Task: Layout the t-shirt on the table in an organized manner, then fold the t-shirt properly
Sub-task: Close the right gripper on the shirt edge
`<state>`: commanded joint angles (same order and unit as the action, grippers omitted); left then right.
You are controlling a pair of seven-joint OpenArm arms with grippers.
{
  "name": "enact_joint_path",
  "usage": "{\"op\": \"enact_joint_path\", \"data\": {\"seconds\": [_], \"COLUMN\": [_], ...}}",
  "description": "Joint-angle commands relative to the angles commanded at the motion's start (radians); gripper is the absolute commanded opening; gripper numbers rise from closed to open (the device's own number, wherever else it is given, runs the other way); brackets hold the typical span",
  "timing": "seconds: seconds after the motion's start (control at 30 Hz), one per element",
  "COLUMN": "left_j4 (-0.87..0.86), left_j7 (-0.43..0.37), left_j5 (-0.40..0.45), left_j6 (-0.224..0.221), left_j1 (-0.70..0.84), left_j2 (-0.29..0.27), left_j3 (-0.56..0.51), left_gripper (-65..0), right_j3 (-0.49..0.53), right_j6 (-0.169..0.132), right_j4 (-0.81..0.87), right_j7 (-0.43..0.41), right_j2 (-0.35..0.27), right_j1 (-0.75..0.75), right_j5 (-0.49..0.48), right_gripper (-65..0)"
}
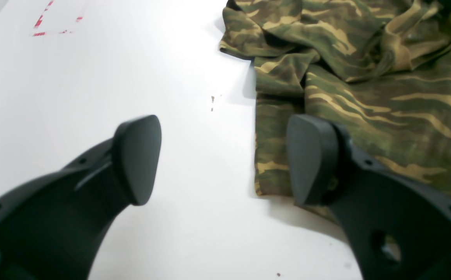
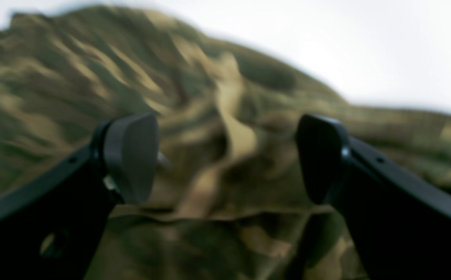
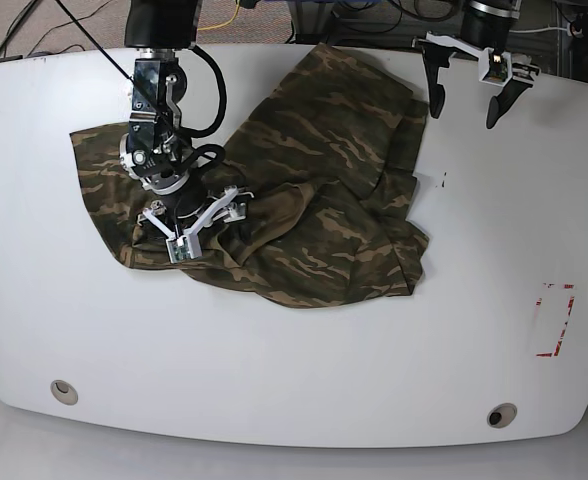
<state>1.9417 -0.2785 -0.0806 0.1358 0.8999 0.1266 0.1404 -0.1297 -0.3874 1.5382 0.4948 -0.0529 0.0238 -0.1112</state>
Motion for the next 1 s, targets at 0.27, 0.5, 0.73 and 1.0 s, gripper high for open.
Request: {"op": "enact_joint_path", "data": {"seconds": [0.27,0.5,0.73,1.0], "left_j4": [0.000,0.000,-0.002,-0.006], "left_j7": [0.000,0.000,0.000,0.032], "left_j5": [0.000,0.002,0.002,-0.002], "left_j6": [0.000,0.000,0.000,0.000], "left_j1": [0.000,0.000,0.000,-0.005], "left_j2": [0.000,0.000,0.000,0.002], "left_j3": [0.000,0.002,0.002,-0.003], "left_gripper": [-19.2,-19.2,-19.2,-19.0], "right_j3": [0.002,0.002,0.002,0.000], "right_j6": [0.000,0.000,-0.060,-0.072], "right_j4": [-0.091,-0.157,-0.163,-0.071], "right_j7": [-0.051,-0.054,-0.054,-0.048], "right_j2": [-0.026,-0.048,-0.048,-0.041], "right_j1": [0.040,0.081,0.089,0.054], "right_j5": [-0.002,-0.002,-0.003,-0.002], "right_gripper": [-11.1,-19.8,-51.8,-64.0]}}
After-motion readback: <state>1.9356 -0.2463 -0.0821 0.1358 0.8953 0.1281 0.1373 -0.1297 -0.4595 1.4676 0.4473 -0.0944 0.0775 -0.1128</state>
